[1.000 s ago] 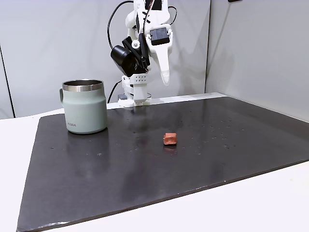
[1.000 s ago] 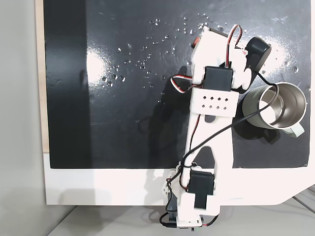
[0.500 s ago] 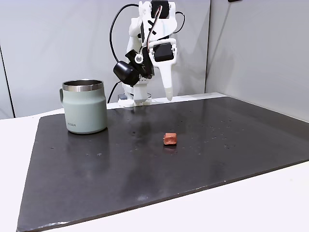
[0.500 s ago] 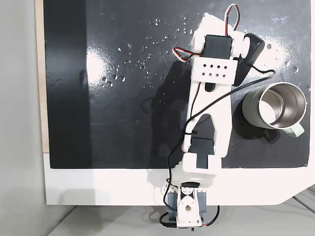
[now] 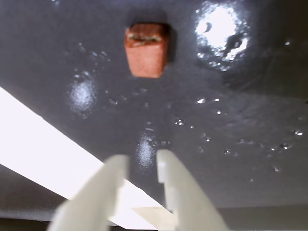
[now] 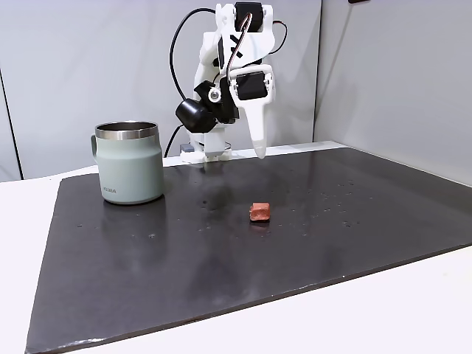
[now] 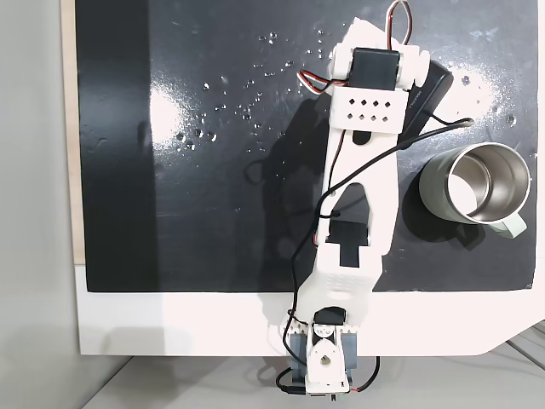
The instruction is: Grasp a cube and put it in the cup.
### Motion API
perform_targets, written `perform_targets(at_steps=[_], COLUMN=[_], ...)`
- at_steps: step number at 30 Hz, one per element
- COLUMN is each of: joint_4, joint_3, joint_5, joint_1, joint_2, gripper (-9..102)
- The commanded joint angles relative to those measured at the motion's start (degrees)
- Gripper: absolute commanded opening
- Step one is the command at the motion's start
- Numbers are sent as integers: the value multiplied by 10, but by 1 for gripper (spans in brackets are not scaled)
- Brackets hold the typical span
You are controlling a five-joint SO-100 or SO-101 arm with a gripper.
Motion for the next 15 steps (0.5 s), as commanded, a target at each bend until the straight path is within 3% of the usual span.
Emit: perform_targets(at_steps=[1,5,15], joint_4=[28,43,46], joint_3=[-61,-83,-96], joint_5=[6,7,11], joint_1=[1,3,9], joint_2=[-9,-25,-64], gripper=[20,26,26])
